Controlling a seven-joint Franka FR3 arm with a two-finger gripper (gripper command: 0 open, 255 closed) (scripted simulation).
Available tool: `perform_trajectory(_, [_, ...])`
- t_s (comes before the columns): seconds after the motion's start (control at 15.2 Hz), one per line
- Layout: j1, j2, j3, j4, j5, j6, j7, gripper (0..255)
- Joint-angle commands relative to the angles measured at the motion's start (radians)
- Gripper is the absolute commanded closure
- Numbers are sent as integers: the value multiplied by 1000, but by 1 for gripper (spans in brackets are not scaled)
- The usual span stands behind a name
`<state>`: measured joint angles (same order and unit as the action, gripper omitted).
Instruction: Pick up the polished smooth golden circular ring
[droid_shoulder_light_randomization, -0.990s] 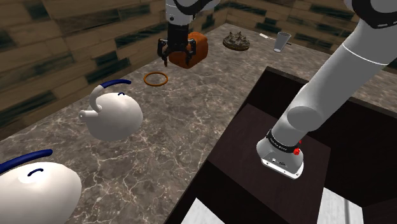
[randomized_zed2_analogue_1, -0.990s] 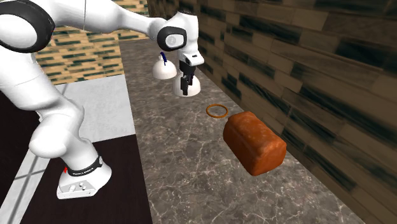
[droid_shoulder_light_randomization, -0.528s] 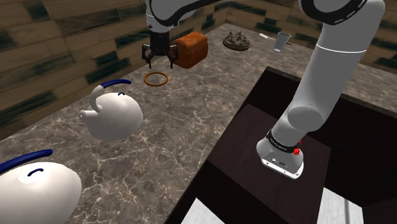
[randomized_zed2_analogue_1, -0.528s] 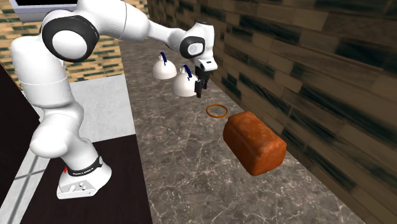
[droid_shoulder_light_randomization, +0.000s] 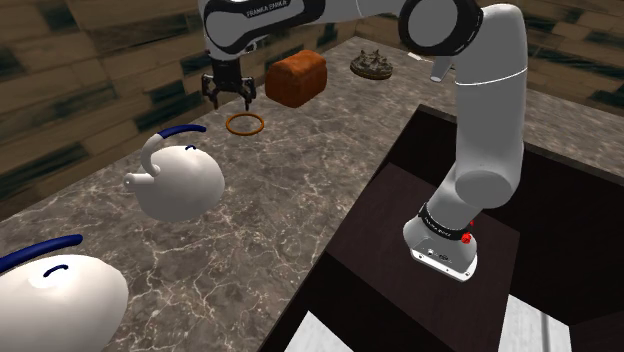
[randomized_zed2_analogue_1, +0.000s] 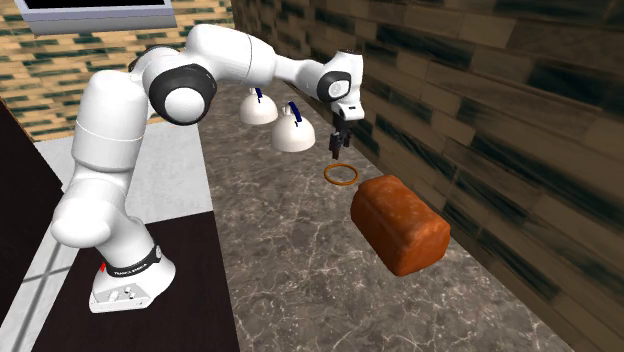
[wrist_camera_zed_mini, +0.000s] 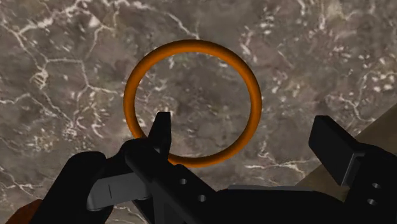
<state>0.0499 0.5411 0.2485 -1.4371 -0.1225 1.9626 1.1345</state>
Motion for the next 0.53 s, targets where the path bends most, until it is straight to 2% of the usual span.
perform_trajectory(0.0, [22,93,-18,120,-18,-28,40,0])
perform_trajectory(0.07, [32,143,-28,189,-24,-48,56,0])
perform_trajectory(0.13, [35,156,-30,206,-25,-53,60,0])
perform_trajectory(0.46, [34,174,-33,170,-30,2,63,0])
